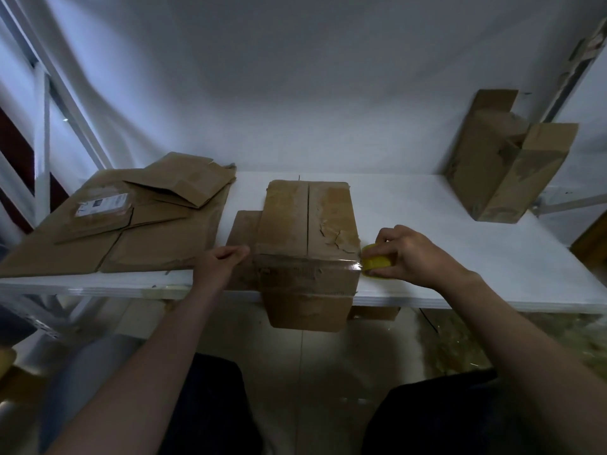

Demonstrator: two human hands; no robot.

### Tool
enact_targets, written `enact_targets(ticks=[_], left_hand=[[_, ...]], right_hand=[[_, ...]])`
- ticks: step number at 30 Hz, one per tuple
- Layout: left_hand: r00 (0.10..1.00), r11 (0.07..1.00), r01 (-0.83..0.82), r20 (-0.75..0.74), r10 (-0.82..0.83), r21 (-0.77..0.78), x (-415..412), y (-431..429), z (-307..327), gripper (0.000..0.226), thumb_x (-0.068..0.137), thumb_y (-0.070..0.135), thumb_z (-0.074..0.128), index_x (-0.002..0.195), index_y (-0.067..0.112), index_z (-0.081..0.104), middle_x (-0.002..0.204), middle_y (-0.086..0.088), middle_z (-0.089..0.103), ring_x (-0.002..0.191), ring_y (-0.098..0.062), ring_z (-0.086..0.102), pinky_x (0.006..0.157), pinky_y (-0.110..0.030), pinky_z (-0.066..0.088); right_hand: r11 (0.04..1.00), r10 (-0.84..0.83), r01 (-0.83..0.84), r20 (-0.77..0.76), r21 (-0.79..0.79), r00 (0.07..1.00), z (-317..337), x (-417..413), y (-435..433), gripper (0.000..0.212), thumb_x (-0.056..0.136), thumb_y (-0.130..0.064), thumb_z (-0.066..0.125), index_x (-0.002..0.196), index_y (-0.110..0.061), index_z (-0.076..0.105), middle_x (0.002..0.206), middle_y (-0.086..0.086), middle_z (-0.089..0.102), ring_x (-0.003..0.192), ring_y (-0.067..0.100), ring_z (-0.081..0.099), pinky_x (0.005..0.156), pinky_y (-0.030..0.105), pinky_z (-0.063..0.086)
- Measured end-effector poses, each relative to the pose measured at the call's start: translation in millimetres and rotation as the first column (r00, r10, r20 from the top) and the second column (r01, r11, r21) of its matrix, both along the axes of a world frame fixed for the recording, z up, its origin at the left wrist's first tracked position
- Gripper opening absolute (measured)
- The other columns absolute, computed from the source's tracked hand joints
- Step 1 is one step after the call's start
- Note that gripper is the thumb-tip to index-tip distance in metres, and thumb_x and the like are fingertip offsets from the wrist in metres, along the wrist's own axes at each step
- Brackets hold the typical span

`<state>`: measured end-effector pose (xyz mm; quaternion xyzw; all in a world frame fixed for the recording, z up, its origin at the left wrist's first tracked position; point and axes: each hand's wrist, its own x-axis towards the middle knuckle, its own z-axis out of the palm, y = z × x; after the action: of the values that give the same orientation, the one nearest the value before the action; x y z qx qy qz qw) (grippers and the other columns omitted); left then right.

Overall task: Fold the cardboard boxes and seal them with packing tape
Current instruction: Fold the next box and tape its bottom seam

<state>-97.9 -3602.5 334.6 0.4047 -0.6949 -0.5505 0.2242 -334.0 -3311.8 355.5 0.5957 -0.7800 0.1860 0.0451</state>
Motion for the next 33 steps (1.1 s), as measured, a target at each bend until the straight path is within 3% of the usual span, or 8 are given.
enact_targets(ticks=[7, 13, 17, 20, 23, 25, 28, 33], left_hand=[[0.998, 0.998, -0.060, -0.030, 0.061, 0.026, -24, 3, -21, 0.018, 0.100, 0.036, 0.060, 0.111, 0.026, 0.071, 0.109, 0.003, 0.067, 0.107, -0.023, 0.063, 0.094, -0.049, 0.056], [0.993, 0.959, -0.118, -0.026, 0.115, -0.256, -42, 16, -35, 0.017, 0.108, 0.030, 0.040, 0.114, 0.026, 0.055, 0.115, 0.001, 0.060, 0.105, -0.018, 0.057, 0.078, -0.025, 0.045], [0.995, 0.986, -0.057, 0.071, 0.068, -0.155, -48, -1, -42, 0.042, 0.107, 0.043, 0.039, 0.145, 0.025, 0.041, 0.143, -0.009, 0.048, 0.130, -0.029, 0.047, 0.105, -0.044, 0.041], [0.986, 0.973, -0.118, 0.094, 0.139, -0.200, -46, -12, -38, 0.042, 0.103, 0.039, 0.051, 0.138, 0.017, 0.043, 0.135, -0.010, 0.049, 0.123, -0.031, 0.053, 0.092, -0.040, 0.045], [0.971, 0.787, -0.202, -0.014, 0.239, -0.582, -45, 9, -19, 0.023, 0.103, 0.014, 0.049, 0.125, 0.009, 0.054, 0.117, -0.007, 0.055, 0.111, -0.021, 0.054, 0.087, -0.033, 0.046], [0.998, 0.641, -0.033, -0.057, -0.017, -0.767, -53, 41, -7, 0.030, 0.101, 0.004, 0.046, 0.128, 0.010, 0.058, 0.120, -0.008, 0.061, 0.109, -0.015, 0.054, 0.089, -0.028, 0.049], [0.869, 0.358, 0.412, 0.243, -0.431, -0.838, -72, 95, -4, 0.041, 0.103, 0.016, 0.042, 0.142, 0.010, 0.053, 0.143, -0.009, 0.056, 0.134, -0.023, 0.050, 0.116, -0.039, 0.036], [0.709, 0.036, 0.680, 0.645, -0.285, -0.732, -88, 119, -13, 0.067, 0.107, 0.048, 0.033, 0.160, 0.008, 0.022, 0.166, -0.008, 0.021, 0.155, -0.022, 0.016, 0.124, -0.041, 0.005]], right_hand=[[0.998, -0.021, 0.025, 0.061, -0.059, 0.998, -15, -7, -7, 0.033, 0.076, -0.032, 0.088, 0.107, -0.035, 0.078, 0.096, -0.009, 0.065, 0.082, 0.017, 0.052, 0.070, 0.031, 0.045], [0.995, -0.033, 0.039, 0.062, -0.093, 0.998, -23, -3, -14, 0.032, 0.078, -0.034, 0.086, 0.110, -0.031, 0.078, 0.097, -0.007, 0.067, 0.083, 0.015, 0.054, 0.070, 0.027, 0.046], [0.993, -0.065, 0.073, 0.092, -0.095, 0.994, -27, -3, -16, 0.033, 0.078, -0.032, 0.088, 0.110, -0.032, 0.078, 0.097, -0.005, 0.067, 0.085, 0.014, 0.056, 0.073, 0.027, 0.047], [0.992, -0.069, 0.079, 0.107, -0.095, 0.992, -29, -4, -16, 0.035, 0.079, -0.033, 0.086, 0.113, -0.033, 0.077, 0.100, -0.006, 0.066, 0.088, 0.012, 0.053, 0.074, 0.023, 0.044], [0.994, -0.055, 0.064, 0.109, -0.086, 0.993, -31, -4, -17, 0.036, 0.081, -0.034, 0.083, 0.116, -0.034, 0.075, 0.102, -0.008, 0.063, 0.089, 0.011, 0.049, 0.073, 0.021, 0.040], [0.995, -0.049, 0.058, 0.107, -0.085, 0.993, -30, -4, -17, 0.036, 0.082, -0.034, 0.082, 0.117, -0.035, 0.075, 0.102, -0.009, 0.062, 0.089, 0.012, 0.048, 0.073, 0.023, 0.042], [0.994, -0.045, 0.056, 0.108, -0.099, 0.993, -31, -4, -17, 0.034, 0.083, -0.034, 0.082, 0.116, -0.034, 0.075, 0.100, -0.008, 0.063, 0.086, 0.013, 0.047, 0.072, 0.030, 0.046], [0.991, -0.013, 0.027, 0.105, -0.132, 0.994, -32, -6, -15, 0.035, 0.082, -0.036, 0.081, 0.117, -0.033, 0.075, 0.096, -0.008, 0.064, 0.080, 0.015, 0.046, 0.071, 0.020, 0.038]])
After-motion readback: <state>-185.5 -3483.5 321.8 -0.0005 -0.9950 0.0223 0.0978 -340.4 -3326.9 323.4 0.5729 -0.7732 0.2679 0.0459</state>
